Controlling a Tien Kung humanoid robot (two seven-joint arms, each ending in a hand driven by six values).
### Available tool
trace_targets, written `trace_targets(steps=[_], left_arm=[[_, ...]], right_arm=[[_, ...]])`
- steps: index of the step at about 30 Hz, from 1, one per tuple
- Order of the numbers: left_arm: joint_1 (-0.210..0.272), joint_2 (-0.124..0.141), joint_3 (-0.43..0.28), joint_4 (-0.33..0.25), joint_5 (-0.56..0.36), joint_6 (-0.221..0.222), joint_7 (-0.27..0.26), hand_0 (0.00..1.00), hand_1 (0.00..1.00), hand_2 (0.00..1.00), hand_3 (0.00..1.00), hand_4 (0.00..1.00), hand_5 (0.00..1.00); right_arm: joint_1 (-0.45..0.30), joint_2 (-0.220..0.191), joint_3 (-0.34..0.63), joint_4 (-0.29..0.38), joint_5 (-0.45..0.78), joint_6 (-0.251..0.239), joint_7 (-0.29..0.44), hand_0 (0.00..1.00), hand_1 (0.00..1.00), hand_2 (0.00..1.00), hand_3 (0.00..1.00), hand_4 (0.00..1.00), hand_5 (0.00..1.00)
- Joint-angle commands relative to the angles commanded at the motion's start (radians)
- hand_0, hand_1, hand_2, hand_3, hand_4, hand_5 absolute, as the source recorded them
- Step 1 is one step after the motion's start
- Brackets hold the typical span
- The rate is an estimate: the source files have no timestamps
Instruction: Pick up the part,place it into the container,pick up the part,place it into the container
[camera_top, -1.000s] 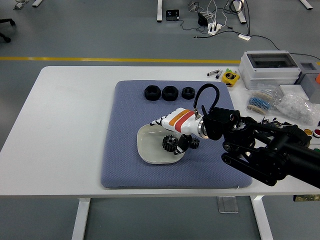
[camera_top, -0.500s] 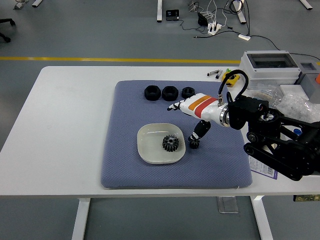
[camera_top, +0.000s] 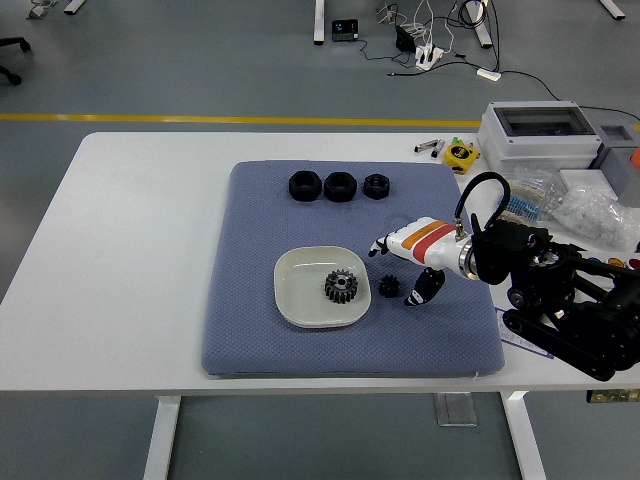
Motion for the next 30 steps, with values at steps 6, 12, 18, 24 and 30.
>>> trace_targets(steps=[6,12,18,24,30], left_arm=[[-0.001,0.000,0.002,0.000,0.001,0.000,0.002,0.713,0.615,0.652,0.569,0.617,0.706],[-0.003,0.000,0.004,0.000,-0.002,0.000,0.002,0.713,0.617,0.652,0.569,0.616,0.704],[-0.004,0.000,0.005,0.000,-0.003,-0.001,0.002,0.713,0.617,0.651,0.568,0.615,0.705],[-0.004,0.000,0.006,0.000,-0.002,-0.002,0.003,0.712,0.618,0.651,0.568,0.615,0.705],[-0.004,-0.001,0.002,0.000,0.001,-0.001,0.004,0.712,0.619,0.652,0.568,0.615,0.704]], right_arm=[[-0.005,0.014,-0.011,-0.003,0.010,-0.016,0.002,0.589,0.650,0.726,0.797,0.916,0.121],[-0.007,0.026,-0.012,-0.026,0.019,-0.028,0.003,0.566,0.623,0.694,0.752,0.885,0.133],[-0.009,0.032,-0.017,-0.052,0.023,-0.034,0.005,0.547,0.589,0.644,0.695,0.782,0.105],[-0.013,0.036,-0.016,-0.073,0.024,-0.042,0.008,0.530,0.553,0.588,0.622,0.686,0.054],[-0.016,0.032,-0.018,-0.075,0.028,-0.047,0.014,0.461,0.493,0.522,0.520,0.593,0.002]])
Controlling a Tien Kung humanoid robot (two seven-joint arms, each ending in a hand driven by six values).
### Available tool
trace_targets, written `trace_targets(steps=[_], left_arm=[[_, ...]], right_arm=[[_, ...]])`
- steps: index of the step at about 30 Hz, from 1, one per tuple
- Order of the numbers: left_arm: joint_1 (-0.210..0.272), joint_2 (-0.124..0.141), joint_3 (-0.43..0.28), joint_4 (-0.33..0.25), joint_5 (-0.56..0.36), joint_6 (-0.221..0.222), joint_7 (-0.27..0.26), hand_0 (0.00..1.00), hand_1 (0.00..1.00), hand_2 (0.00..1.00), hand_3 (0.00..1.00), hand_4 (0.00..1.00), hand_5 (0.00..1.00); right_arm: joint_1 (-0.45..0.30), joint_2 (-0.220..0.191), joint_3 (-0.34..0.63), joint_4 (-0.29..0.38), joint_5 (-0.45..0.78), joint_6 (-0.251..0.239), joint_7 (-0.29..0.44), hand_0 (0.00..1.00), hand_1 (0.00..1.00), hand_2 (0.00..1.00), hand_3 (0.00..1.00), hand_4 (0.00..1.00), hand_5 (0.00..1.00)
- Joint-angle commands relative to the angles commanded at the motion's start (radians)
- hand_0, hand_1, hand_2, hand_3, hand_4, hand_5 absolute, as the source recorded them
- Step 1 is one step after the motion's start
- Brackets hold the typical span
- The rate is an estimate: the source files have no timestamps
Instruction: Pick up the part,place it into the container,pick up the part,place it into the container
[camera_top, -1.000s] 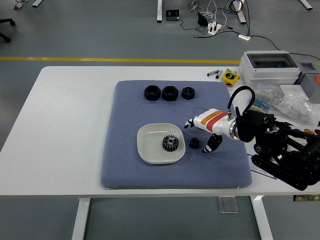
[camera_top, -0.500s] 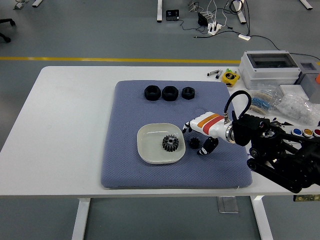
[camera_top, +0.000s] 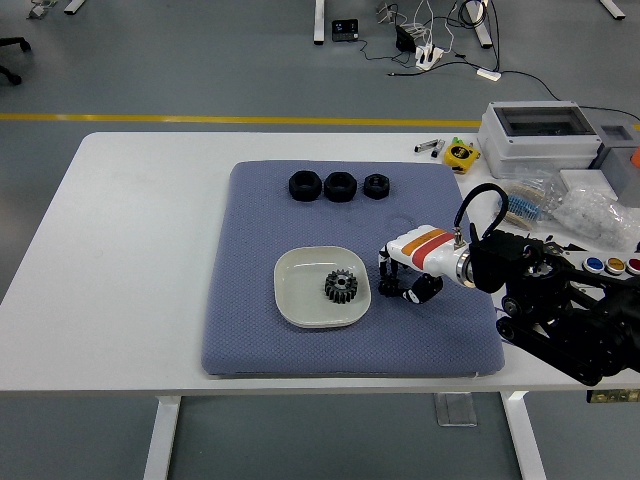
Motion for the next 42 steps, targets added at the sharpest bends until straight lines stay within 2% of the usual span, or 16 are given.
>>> trace_targets(steps=[2,3,8,9,14,15,31,42], left_arm=[[0.000,0.000,0.000,0.000,0.000,0.000,0.000,0.712,0.619,0.652,0.568,0.615,0.704],[0.000,0.000,-0.001,0.000,0.000,0.000,0.000,0.711,0.619,0.653,0.568,0.615,0.704],[0.000,-0.001,-0.003,0.000,0.004,0.000,0.001,0.711,0.619,0.653,0.568,0.615,0.704],[0.000,-0.001,-0.004,0.000,0.005,0.000,0.001,0.711,0.619,0.652,0.568,0.615,0.705],[0.000,-0.001,-0.006,0.000,0.006,-0.001,0.001,0.711,0.619,0.652,0.568,0.615,0.705],[0.000,-0.001,-0.006,0.000,0.007,-0.001,0.001,0.711,0.619,0.653,0.568,0.615,0.705],[-0.001,0.000,-0.004,0.000,0.006,-0.002,0.002,0.710,0.619,0.653,0.568,0.614,0.703],[-0.001,0.001,0.000,0.000,0.003,-0.002,0.001,0.711,0.619,0.653,0.568,0.614,0.703]], right_arm=[[0.000,-0.001,0.000,0.002,0.001,-0.001,0.002,0.461,0.493,0.522,0.520,0.593,0.002],[0.000,-0.001,0.000,0.003,0.002,-0.001,0.003,0.426,0.474,0.497,0.492,0.574,0.002],[-0.001,-0.003,-0.002,0.004,0.005,-0.005,0.010,0.426,0.474,0.497,0.492,0.574,0.002],[-0.001,-0.004,-0.003,0.004,0.005,-0.004,0.010,0.387,0.445,0.466,0.458,0.536,0.002],[-0.001,-0.007,-0.001,0.002,0.005,0.000,0.006,0.387,0.445,0.466,0.458,0.536,0.002],[-0.001,-0.007,0.001,0.002,0.006,0.000,0.005,0.367,0.432,0.458,0.454,0.504,0.002],[0.001,-0.023,0.069,-0.005,0.013,0.000,0.000,0.361,0.422,0.452,0.448,0.486,0.002],[0.010,-0.008,0.107,0.032,0.017,0.003,-0.013,0.355,0.421,0.449,0.446,0.472,0.002]])
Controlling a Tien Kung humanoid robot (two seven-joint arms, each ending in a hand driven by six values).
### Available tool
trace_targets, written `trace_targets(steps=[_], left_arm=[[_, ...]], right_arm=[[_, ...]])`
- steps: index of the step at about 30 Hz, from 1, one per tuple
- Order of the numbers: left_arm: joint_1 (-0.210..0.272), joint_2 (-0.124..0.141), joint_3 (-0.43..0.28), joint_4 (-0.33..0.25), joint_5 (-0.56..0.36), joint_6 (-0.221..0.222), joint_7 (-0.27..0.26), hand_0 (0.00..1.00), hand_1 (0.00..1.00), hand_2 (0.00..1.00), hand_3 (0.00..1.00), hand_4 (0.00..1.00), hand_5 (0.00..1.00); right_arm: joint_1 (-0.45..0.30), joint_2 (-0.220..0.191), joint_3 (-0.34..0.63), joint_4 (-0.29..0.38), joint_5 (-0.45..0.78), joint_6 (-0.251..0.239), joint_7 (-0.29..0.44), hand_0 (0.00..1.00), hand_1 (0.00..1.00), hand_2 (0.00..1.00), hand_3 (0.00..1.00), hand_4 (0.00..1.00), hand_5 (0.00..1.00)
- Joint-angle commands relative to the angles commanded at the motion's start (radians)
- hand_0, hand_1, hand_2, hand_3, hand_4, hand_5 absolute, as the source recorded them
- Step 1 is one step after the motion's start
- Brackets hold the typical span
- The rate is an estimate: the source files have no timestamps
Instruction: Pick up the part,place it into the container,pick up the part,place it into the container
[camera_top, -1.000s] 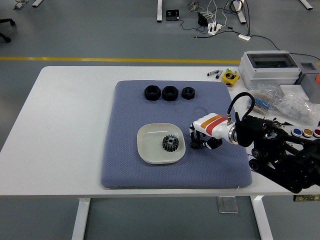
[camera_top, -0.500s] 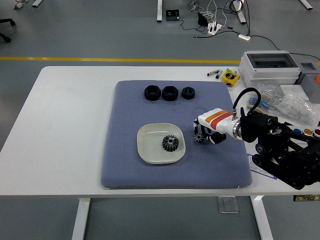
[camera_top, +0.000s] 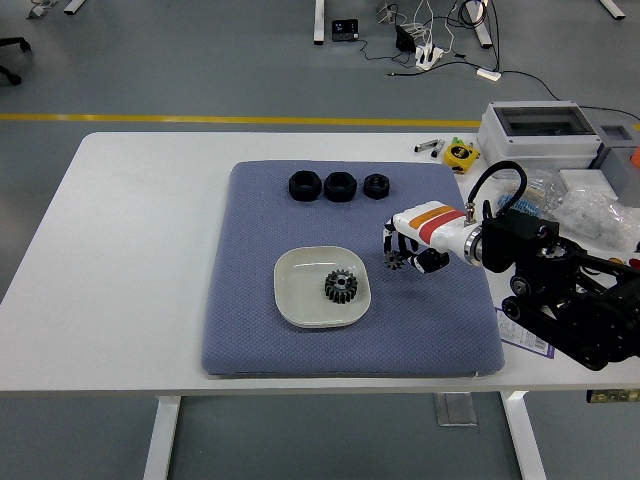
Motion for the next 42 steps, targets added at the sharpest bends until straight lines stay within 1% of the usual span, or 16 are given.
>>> trace_targets(steps=[4,6,9,10,14,15,20,21,22,24,27,28,33,34,42], left_arm=[[0.000,0.001,-0.001,0.000,0.004,-0.001,0.002,0.711,0.619,0.653,0.568,0.614,0.702],[0.000,0.001,-0.003,0.000,0.007,-0.002,0.002,0.711,0.619,0.653,0.568,0.614,0.702],[0.001,0.002,-0.004,0.000,0.008,-0.002,0.003,0.711,0.619,0.653,0.568,0.614,0.702],[0.001,0.002,-0.004,0.000,0.008,-0.002,0.003,0.711,0.619,0.652,0.568,0.615,0.704],[0.001,0.004,-0.004,0.000,0.008,-0.003,0.003,0.711,0.619,0.652,0.568,0.615,0.704],[0.001,0.004,-0.004,0.000,0.008,-0.003,0.003,0.712,0.619,0.652,0.569,0.614,0.702],[0.001,0.006,-0.007,0.000,0.013,-0.004,0.004,0.712,0.619,0.652,0.569,0.614,0.702],[0.000,0.006,-0.008,0.000,0.014,-0.004,0.004,0.712,0.619,0.652,0.569,0.614,0.702],[0.000,0.006,-0.009,0.000,0.015,-0.004,0.004,0.712,0.619,0.651,0.569,0.615,0.703],[0.000,0.007,-0.010,0.000,0.017,-0.003,0.004,0.712,0.619,0.651,0.569,0.615,0.703],[-0.001,0.007,-0.014,0.000,0.023,-0.003,0.004,0.712,0.619,0.651,0.569,0.615,0.703],[0.000,0.007,-0.015,0.000,0.025,-0.003,0.005,0.713,0.618,0.650,0.569,0.616,0.703],[0.000,0.007,-0.019,0.000,0.032,-0.003,0.005,0.713,0.618,0.650,0.569,0.616,0.703],[0.001,0.007,-0.018,0.000,0.031,-0.003,0.005,0.712,0.618,0.650,0.568,0.615,0.702],[-0.002,0.005,-0.018,0.000,0.027,-0.001,0.003,0.713,0.619,0.649,0.568,0.616,0.702]], right_arm=[[0.012,0.023,0.013,0.046,0.009,-0.002,-0.007,0.353,0.420,0.449,0.446,0.465,0.002],[0.017,0.042,0.015,0.072,0.015,-0.006,-0.008,0.353,0.420,0.449,0.446,0.465,0.002],[0.023,0.067,0.008,0.086,0.019,-0.011,-0.007,0.353,0.420,0.449,0.446,0.465,0.002],[0.025,0.078,0.003,0.086,0.020,-0.013,-0.006,0.384,0.426,0.454,0.454,0.483,0.002],[0.031,0.108,-0.024,0.076,0.022,-0.014,-0.005,0.384,0.426,0.454,0.454,0.483,0.002],[0.033,0.115,-0.032,0.070,0.022,-0.012,-0.006,0.438,0.469,0.504,0.538,0.517,0.002],[0.034,0.139,-0.059,0.017,0.034,-0.007,-0.016,0.438,0.469,0.504,0.538,0.517,0.002],[0.033,0.142,-0.060,0.007,0.038,-0.009,-0.016,0.438,0.469,0.504,0.538,0.517,0.002],[0.032,0.143,-0.060,-0.003,0.041,-0.011,-0.015,0.451,0.491,0.583,0.780,0.658,0.032],[0.031,0.144,-0.061,-0.026,0.047,-0.015,-0.014,0.451,0.491,0.583,0.780,0.658,0.032],[0.031,0.140,-0.057,-0.040,0.050,-0.019,-0.012,0.451,0.491,0.583,0.780,0.658,0.032],[0.031,0.138,-0.056,-0.041,0.051,-0.019,-0.011,0.455,0.516,0.686,0.824,0.727,0.077],[0.031,0.131,-0.054,-0.038,0.051,-0.017,-0.010,0.455,0.516,0.686,0.824,0.727,0.077],[0.031,0.129,-0.053,-0.036,0.050,-0.014,-0.011,0.459,0.547,0.721,0.853,0.768,0.093],[0.031,0.118,-0.050,-0.021,0.046,-0.009,-0.012,0.459,0.552,0.732,0.864,0.780,0.100]])
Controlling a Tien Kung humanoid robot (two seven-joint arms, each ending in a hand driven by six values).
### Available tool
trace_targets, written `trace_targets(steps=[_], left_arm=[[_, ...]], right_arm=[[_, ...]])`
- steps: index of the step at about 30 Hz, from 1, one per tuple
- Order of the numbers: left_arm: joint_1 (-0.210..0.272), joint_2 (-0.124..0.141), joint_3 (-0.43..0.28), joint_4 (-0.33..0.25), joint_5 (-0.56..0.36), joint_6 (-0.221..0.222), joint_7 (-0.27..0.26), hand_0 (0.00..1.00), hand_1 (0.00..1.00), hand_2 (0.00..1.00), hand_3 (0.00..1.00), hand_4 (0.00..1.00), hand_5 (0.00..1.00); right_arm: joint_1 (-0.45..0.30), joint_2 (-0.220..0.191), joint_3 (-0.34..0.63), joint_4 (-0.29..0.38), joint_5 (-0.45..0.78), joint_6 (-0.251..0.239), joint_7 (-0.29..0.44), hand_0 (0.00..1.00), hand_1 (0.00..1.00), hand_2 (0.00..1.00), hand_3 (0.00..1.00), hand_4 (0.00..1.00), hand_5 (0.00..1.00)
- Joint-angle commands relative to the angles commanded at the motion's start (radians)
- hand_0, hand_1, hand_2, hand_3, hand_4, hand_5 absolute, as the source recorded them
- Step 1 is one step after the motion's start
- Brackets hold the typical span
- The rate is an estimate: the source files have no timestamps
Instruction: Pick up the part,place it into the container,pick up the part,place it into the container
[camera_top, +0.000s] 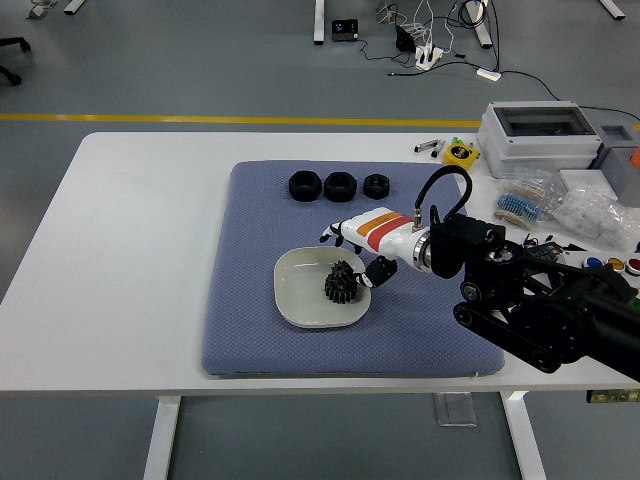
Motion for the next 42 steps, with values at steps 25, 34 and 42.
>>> trace_targets(steps=[25,34,42], left_arm=[[0.002,-0.001,-0.007,0.000,0.008,0.001,0.004,0.712,0.619,0.648,0.567,0.617,0.702],[0.002,-0.002,-0.005,0.000,0.001,0.002,0.002,0.711,0.619,0.648,0.567,0.616,0.701],[0.002,-0.003,-0.005,0.000,0.005,0.003,0.003,0.712,0.619,0.648,0.567,0.615,0.702]], right_arm=[[-0.023,-0.078,0.185,0.136,0.148,-0.033,0.040,0.462,0.578,0.733,0.856,0.844,0.153],[-0.101,-0.106,0.258,0.173,0.525,-0.152,0.115,0.754,0.759,0.800,0.850,0.916,0.308],[-0.185,-0.136,0.355,0.238,0.863,-0.126,0.164,0.863,0.817,0.834,0.862,0.974,0.446]])
